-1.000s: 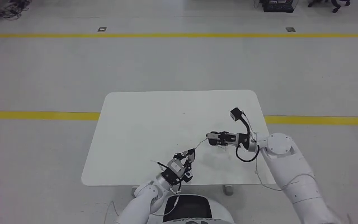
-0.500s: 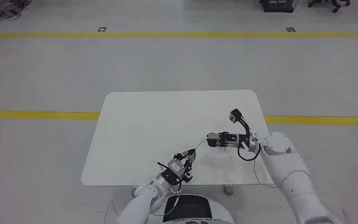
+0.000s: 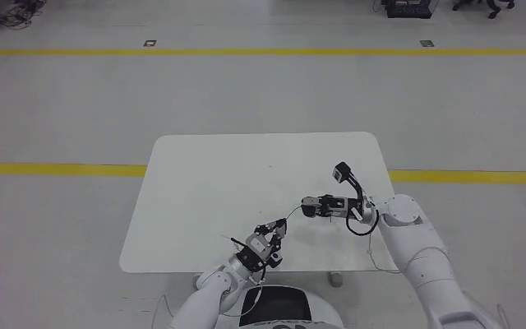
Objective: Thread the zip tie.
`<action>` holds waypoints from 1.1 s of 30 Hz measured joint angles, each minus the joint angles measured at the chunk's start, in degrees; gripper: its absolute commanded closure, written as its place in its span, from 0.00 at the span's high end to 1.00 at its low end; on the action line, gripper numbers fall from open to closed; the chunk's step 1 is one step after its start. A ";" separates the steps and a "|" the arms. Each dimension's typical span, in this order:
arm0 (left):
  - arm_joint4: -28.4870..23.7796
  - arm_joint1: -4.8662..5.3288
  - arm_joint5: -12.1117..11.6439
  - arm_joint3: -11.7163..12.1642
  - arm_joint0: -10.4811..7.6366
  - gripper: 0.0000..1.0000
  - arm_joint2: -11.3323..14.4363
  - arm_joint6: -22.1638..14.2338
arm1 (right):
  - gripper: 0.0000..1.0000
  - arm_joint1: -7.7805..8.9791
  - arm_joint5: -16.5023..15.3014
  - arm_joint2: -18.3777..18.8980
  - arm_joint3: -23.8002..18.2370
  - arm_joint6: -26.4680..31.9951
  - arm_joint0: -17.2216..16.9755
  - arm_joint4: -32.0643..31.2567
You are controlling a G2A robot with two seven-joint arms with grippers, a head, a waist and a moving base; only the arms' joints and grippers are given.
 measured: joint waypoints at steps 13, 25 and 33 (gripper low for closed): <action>0.00 0.31 0.00 -0.26 0.10 0.00 0.48 -0.03 | 0.08 -1.25 0.00 1.33 1.58 0.22 0.37 -1.17; 0.00 0.47 0.00 -0.30 0.01 0.00 0.74 0.00 | 0.08 -1.98 0.00 2.87 1.51 0.19 -0.03 -2.09; 0.00 0.42 0.00 -0.45 0.03 0.00 0.55 0.48 | 0.11 -2.31 0.00 4.34 1.14 1.37 -0.55 -2.00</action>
